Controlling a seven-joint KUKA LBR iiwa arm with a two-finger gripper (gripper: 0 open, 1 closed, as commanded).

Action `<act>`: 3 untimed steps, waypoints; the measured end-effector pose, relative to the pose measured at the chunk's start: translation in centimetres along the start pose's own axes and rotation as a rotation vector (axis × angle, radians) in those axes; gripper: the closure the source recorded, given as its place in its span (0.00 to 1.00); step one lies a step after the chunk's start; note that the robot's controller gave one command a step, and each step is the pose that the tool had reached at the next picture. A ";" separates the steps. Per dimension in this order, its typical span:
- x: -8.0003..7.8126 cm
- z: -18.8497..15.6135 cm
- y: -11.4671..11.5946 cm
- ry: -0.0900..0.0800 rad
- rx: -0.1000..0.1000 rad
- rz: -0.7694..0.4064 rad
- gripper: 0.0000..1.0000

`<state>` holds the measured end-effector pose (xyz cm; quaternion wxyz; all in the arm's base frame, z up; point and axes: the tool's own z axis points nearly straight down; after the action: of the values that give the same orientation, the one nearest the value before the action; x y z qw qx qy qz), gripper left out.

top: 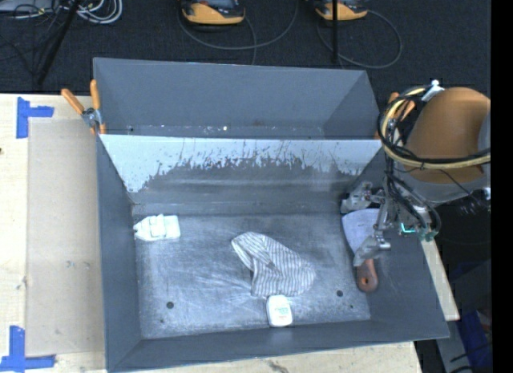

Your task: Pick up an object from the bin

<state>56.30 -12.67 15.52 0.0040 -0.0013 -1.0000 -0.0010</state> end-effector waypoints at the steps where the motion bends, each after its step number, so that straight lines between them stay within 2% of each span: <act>1: 0.0 -0.2 0.0 -0.003 0.000 -0.001 0.00; 2: -2.5 -0.9 -0.3 -0.007 0.001 0.032 0.00; 3: -4.2 7.8 0.3 -0.002 0.003 -0.132 1.00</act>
Offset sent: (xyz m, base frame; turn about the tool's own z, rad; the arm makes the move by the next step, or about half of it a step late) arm 0.0546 -0.0067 0.0146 0.0733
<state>60.44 -12.39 7.66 0.0030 0.0646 -0.9979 0.0002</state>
